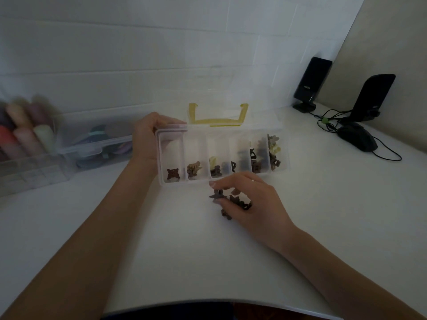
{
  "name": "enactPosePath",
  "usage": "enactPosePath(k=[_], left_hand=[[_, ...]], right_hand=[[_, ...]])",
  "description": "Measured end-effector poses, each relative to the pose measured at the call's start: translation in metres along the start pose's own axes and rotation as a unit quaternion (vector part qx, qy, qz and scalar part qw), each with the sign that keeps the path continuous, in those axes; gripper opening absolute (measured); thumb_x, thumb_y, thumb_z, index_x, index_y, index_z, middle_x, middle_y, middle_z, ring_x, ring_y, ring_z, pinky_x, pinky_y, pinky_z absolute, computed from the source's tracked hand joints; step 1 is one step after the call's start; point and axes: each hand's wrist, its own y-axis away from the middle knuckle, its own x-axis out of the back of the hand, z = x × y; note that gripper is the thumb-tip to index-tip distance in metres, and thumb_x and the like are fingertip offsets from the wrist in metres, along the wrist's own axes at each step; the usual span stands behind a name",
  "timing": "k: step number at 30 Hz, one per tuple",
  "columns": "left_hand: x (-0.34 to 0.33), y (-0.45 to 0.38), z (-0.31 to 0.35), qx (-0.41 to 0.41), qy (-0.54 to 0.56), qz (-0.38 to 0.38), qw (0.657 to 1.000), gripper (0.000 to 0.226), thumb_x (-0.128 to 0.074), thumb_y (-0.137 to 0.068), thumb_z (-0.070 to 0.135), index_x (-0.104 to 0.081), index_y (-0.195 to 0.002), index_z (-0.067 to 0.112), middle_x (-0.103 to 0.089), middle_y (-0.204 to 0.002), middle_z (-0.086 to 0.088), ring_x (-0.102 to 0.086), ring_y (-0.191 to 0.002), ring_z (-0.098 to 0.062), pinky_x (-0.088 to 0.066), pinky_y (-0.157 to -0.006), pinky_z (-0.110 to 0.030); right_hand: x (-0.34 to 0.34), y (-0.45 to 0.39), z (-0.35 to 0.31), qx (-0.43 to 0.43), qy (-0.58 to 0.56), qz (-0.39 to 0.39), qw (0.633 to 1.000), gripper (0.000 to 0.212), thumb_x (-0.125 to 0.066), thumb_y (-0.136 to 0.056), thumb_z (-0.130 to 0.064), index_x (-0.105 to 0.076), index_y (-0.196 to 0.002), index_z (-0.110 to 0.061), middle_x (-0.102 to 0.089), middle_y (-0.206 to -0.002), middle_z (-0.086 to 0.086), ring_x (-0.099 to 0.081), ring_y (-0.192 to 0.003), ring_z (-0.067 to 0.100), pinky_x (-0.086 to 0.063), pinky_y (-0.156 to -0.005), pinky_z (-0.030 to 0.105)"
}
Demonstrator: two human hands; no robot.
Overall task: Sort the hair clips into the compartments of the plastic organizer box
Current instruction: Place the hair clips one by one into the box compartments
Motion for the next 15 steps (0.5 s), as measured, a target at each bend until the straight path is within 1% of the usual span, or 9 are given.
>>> enactPosePath(k=[2,3,6,8,9,11,13,15], left_hand=[[0.001,-0.001,0.001,0.001,0.006,-0.004,1.000,0.022,-0.046,-0.048,0.015,-0.066,-0.047,0.004,-0.064,-0.051,-0.006,-0.058,-0.051,-0.016,-0.048,-0.056,-0.022],[0.002,-0.001,0.001,0.003,0.011,-0.008,1.000,0.023,-0.046,-0.048,0.015,-0.066,-0.048,0.004,-0.064,-0.051,-0.006,-0.058,-0.052,-0.016,-0.048,-0.055,-0.021],[0.001,-0.001,0.001,-0.003,0.010,-0.017,1.000,0.023,-0.047,-0.047,0.016,-0.066,-0.048,0.003,-0.063,-0.050,-0.006,-0.057,-0.051,-0.016,-0.046,-0.053,-0.020],[0.001,0.000,0.001,-0.007,0.010,-0.021,1.000,0.022,-0.046,-0.047,0.016,-0.065,-0.046,0.005,-0.062,-0.049,-0.005,-0.057,-0.049,-0.015,-0.046,-0.053,-0.020],[0.000,0.000,0.002,-0.004,0.011,-0.018,1.000,0.022,-0.046,-0.048,0.016,-0.065,-0.046,0.005,-0.063,-0.049,-0.005,-0.057,-0.050,-0.015,-0.046,-0.054,-0.021],[0.000,0.000,0.002,0.004,0.016,-0.011,1.000,0.023,-0.046,-0.048,0.015,-0.065,-0.048,0.003,-0.063,-0.050,-0.006,-0.058,-0.050,-0.016,-0.047,-0.055,-0.021],[-0.001,0.000,0.002,0.008,0.010,-0.013,1.000,0.024,-0.045,-0.048,0.015,-0.065,-0.047,0.003,-0.063,-0.049,-0.006,-0.057,-0.049,-0.016,-0.046,-0.054,-0.021],[-0.001,0.000,0.002,0.008,0.001,-0.018,1.000,0.024,-0.045,-0.048,0.016,-0.066,-0.045,0.005,-0.063,-0.049,-0.004,-0.057,-0.049,-0.015,-0.046,-0.054,-0.021]], right_hand=[[0.000,-0.001,0.000,0.012,0.003,0.020,1.000,0.021,-0.062,-0.083,-0.029,-0.067,-0.103,-0.023,-0.066,-0.096,-0.011,-0.056,-0.079,-0.005,-0.050,-0.074,0.017],[0.000,-0.002,0.001,0.023,0.002,0.030,0.999,0.022,-0.061,-0.085,-0.027,-0.068,-0.105,-0.021,-0.065,-0.095,-0.013,-0.056,-0.083,-0.006,-0.050,-0.075,0.017],[-0.001,-0.003,0.002,0.053,0.006,0.047,0.997,0.025,-0.057,-0.088,-0.016,-0.069,-0.110,-0.015,-0.063,-0.101,-0.012,-0.059,-0.095,0.004,-0.049,-0.085,0.020],[-0.001,-0.003,0.003,0.063,0.010,0.054,0.996,0.026,-0.055,-0.089,-0.010,-0.068,-0.112,-0.013,-0.064,-0.103,-0.010,-0.059,-0.098,0.005,-0.047,-0.088,0.018],[-0.001,-0.003,0.003,0.059,0.008,0.055,0.997,0.026,-0.056,-0.090,-0.010,-0.068,-0.113,-0.014,-0.064,-0.102,-0.011,-0.058,-0.096,0.003,-0.046,-0.087,0.016],[0.000,-0.004,0.002,0.022,-0.013,0.062,0.998,0.025,-0.063,-0.088,-0.011,-0.067,-0.112,-0.018,-0.065,-0.096,-0.014,-0.058,-0.087,-0.002,-0.046,-0.080,0.012],[0.000,-0.008,-0.001,-0.016,-0.049,0.075,0.996,0.022,-0.071,-0.082,-0.014,-0.068,-0.102,-0.019,-0.067,-0.091,-0.012,-0.060,-0.081,0.001,-0.048,-0.073,0.012],[-0.001,-0.015,-0.006,-0.002,-0.049,0.088,0.995,0.013,-0.076,-0.077,-0.016,-0.068,-0.088,-0.016,-0.069,-0.086,-0.007,-0.058,-0.079,0.003,-0.048,-0.072,0.014]])
